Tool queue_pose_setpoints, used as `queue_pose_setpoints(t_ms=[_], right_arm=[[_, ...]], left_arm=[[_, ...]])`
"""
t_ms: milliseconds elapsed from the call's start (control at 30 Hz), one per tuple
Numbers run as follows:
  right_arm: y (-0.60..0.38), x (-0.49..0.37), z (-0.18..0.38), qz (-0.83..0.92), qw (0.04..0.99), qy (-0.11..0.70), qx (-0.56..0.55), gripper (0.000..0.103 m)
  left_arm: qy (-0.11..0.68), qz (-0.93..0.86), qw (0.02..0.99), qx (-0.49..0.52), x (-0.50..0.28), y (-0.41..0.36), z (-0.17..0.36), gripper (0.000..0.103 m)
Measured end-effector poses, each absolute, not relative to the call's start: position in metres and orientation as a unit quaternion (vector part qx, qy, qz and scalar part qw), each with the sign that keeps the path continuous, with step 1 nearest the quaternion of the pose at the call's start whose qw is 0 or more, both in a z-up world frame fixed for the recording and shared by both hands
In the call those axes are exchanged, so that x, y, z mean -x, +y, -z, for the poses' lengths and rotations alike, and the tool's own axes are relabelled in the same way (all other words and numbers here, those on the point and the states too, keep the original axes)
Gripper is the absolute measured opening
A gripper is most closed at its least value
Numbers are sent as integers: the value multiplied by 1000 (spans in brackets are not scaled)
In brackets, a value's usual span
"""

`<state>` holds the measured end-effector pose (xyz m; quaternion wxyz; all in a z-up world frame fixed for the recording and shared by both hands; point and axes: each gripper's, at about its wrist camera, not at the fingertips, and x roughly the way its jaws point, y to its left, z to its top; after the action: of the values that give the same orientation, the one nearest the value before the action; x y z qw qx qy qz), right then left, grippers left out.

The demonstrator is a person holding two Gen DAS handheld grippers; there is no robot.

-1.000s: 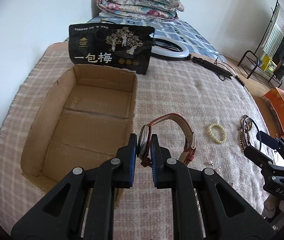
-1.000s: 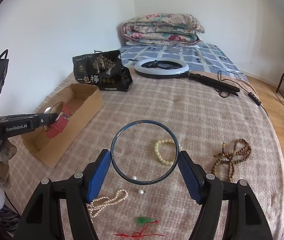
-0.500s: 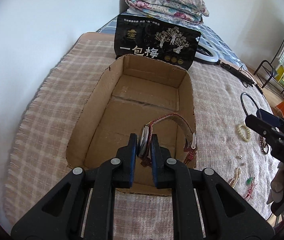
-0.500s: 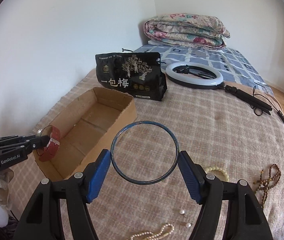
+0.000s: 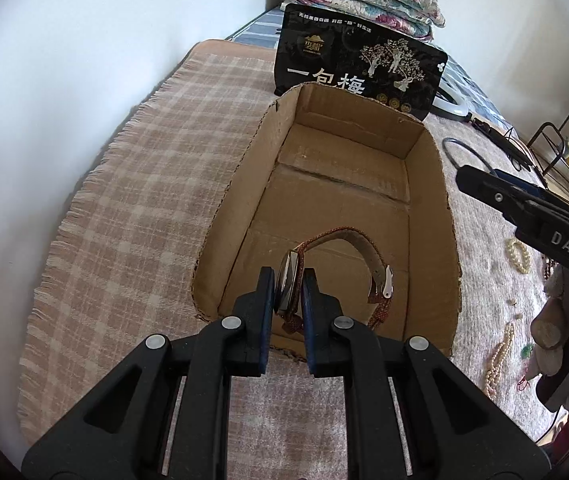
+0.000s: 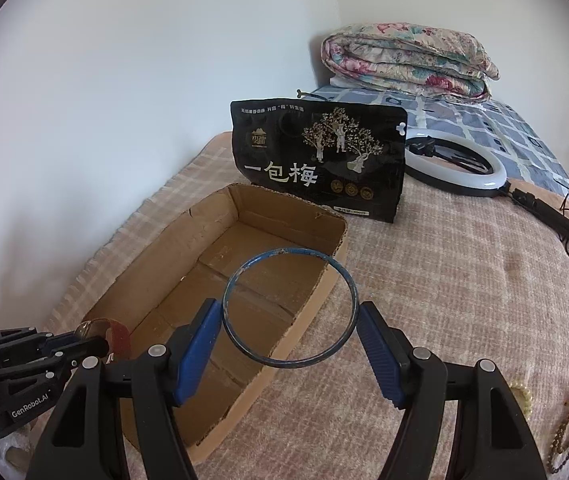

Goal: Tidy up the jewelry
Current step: 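Carry the watch into the cardboard box and open the left tool while the right tool drops the bangle there, then lift both tools out of the box and move toward the pearl necklace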

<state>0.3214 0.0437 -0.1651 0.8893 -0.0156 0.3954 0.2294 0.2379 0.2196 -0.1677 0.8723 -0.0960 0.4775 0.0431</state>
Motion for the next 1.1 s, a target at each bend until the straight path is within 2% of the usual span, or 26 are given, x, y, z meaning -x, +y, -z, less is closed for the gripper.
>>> queue_pose_setpoints(t_ms=[400, 433, 500, 533, 633, 1100], right_arm=[[68, -334, 179, -244, 881, 404, 18, 72], [68, -335, 179, -242, 882, 404, 18, 73], [66, -335, 179, -240, 881, 407, 11, 81], [65, -335, 178, -238, 882, 407, 7, 83], [60, -335, 173, -234, 886, 400, -3, 89], [47, -323, 162, -224, 892, 393, 1, 90]], left_arm=[[475, -43, 872, 114, -244, 226, 163, 13], [475, -44, 872, 112, -245, 226, 163, 17], [472, -49, 873, 112, -244, 226, 161, 57], [466, -52, 876, 112, -242, 226, 159, 61], [461, -55, 879, 105, -242, 225, 156, 62], [452, -51, 884, 107, -238, 221, 145, 62]])
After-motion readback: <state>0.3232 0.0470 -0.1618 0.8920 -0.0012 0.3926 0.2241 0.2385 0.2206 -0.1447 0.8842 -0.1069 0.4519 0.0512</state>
